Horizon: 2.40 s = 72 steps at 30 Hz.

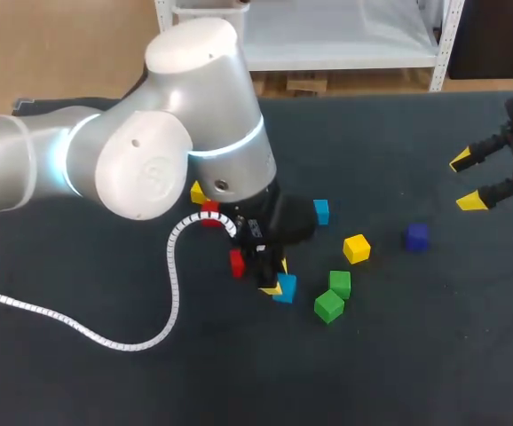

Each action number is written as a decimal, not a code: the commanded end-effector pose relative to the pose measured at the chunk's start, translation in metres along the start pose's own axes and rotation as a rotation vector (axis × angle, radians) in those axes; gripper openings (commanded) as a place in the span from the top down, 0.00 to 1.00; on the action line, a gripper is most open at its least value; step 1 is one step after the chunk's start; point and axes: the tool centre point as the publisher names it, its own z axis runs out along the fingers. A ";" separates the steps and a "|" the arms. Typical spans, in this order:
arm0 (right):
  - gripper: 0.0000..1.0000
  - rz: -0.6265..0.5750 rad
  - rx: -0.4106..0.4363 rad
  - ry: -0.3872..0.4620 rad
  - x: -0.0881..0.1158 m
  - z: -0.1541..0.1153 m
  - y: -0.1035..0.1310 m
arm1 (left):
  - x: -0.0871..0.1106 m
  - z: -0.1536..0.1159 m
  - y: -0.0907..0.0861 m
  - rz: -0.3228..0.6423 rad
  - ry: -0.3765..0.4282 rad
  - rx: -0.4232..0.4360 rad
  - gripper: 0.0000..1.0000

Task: Place the blue cubes, place green cubes on the blue cubes, place the yellow cubes on the green cubes, then place the red cubes on the yellow cubes, and place purple cube on the red cubes.

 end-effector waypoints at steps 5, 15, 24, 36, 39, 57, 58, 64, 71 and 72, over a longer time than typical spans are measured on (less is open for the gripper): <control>0.00 -0.001 -0.001 -0.002 0.000 0.000 0.000 | 0.005 -0.047 0.002 0.043 -0.029 -0.056 1.00; 0.00 -0.001 -0.001 -0.002 0.000 0.000 0.000 | 0.036 -0.098 0.036 -0.062 0.046 -0.108 1.00; 0.00 -0.001 -0.001 -0.002 0.000 0.000 0.000 | 0.057 -0.105 0.070 -0.125 0.039 -0.182 1.00; 0.00 -0.001 -0.001 -0.002 0.000 0.000 0.000 | 0.071 -0.079 0.091 -0.223 0.017 -0.171 1.00; 0.00 -0.001 -0.001 -0.002 0.000 0.000 0.000 | 0.072 -0.076 0.100 -0.221 0.015 -0.178 1.00; 0.00 -0.001 -0.001 -0.002 0.000 0.000 0.000 | 0.060 -0.042 0.127 -0.183 0.031 -0.164 1.00; 0.00 -0.001 -0.001 -0.002 0.000 0.000 0.000 | 0.059 -0.042 0.127 -0.181 0.030 -0.165 1.00; 0.00 -0.001 -0.001 -0.002 0.000 0.000 0.000 | 0.055 -0.040 0.130 -0.180 0.024 -0.164 1.00; 0.00 -0.001 -0.001 -0.002 0.000 0.000 0.000 | 0.054 -0.036 0.132 -0.185 0.039 -0.165 1.00; 0.00 -0.001 -0.001 -0.002 0.000 0.000 0.000 | 0.055 -0.035 0.133 -0.190 0.034 -0.164 1.00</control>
